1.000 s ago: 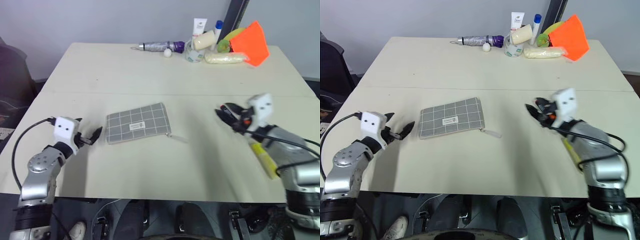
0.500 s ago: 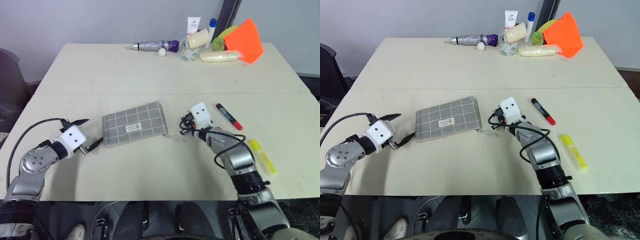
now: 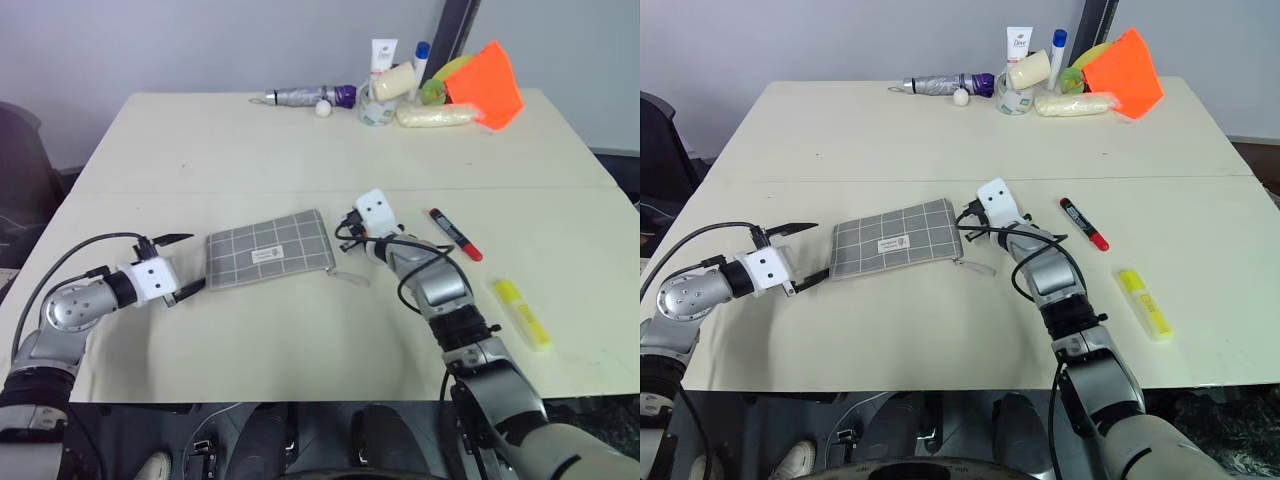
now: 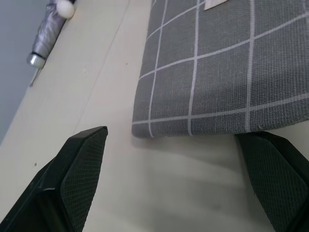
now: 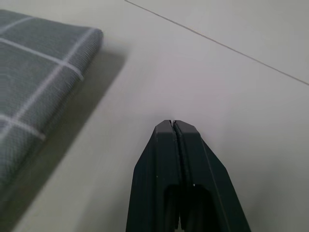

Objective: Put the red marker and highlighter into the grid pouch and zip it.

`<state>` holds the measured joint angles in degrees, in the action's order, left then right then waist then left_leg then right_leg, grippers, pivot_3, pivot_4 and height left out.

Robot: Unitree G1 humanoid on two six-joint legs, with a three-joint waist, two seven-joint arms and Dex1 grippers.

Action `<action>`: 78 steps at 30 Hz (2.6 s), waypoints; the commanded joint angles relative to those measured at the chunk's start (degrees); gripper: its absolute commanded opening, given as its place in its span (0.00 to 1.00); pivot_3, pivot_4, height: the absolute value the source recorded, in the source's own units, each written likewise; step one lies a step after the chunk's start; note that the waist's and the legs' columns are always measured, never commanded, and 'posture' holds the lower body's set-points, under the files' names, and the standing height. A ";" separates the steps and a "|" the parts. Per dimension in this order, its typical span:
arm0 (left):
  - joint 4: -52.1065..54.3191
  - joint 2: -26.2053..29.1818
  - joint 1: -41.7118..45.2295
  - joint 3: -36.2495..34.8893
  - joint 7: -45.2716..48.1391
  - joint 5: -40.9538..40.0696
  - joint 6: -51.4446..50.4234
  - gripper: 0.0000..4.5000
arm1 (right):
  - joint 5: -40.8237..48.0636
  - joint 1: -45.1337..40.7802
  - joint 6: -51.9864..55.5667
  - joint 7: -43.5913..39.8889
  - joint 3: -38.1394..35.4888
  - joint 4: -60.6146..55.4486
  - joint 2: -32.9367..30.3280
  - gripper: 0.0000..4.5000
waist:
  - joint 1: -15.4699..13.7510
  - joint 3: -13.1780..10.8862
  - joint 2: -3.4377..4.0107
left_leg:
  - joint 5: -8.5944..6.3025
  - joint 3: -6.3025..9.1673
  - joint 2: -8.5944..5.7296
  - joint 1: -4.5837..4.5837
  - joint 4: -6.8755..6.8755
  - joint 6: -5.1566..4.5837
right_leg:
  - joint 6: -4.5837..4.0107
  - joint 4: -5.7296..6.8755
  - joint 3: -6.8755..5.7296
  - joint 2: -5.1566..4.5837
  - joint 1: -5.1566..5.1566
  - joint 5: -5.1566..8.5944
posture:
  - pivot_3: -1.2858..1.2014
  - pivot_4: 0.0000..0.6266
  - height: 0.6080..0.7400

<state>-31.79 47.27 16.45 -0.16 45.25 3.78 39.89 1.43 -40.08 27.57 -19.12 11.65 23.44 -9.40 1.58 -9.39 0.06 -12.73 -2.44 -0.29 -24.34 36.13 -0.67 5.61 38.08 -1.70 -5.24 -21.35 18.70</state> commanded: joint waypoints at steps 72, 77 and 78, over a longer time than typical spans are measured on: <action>37.42 -31.45 6.31 11.86 -11.48 -12.17 -51.62 0.00 | 11.71 12.56 13.16 -9.55 -18.05 -35.06 -19.54 0.99 | -0.98 -0.20 -0.24 | -0.02 -0.29 0.04 -0.23 0.07 -0.10 | 0.07 -0.08 -0.12 0.02 -0.01 -0.01 | 0.52 0.24 1.00; 37.58 -31.11 5.91 12.36 -10.51 -11.72 -51.29 0.00 | 13.21 10.49 12.15 -8.50 -19.10 -32.52 -18.02 0.94 | -0.93 -0.21 -0.24 | -0.02 -0.29 0.04 -0.23 0.08 -0.10 | 0.07 -0.08 -0.12 0.02 -0.01 -0.01 | 0.52 0.24 1.00; 37.57 -31.07 5.81 12.41 -10.43 -11.57 -51.16 0.00 | 13.63 10.12 12.54 -8.34 -19.33 -32.13 -17.82 0.87 | -0.93 -0.21 -0.24 | -0.02 -0.29 0.04 -0.23 0.08 -0.10 | 0.07 -0.08 -0.12 0.03 -0.01 -0.01 | 0.52 0.24 1.00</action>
<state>4.57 16.01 22.39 12.19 34.53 -8.00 -12.05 13.96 -28.13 40.83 -27.94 -5.82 -8.12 -27.60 0.65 -9.59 -0.17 -12.75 -2.73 -0.23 -24.57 36.21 -0.77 5.68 38.01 -1.82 -5.20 -21.35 18.69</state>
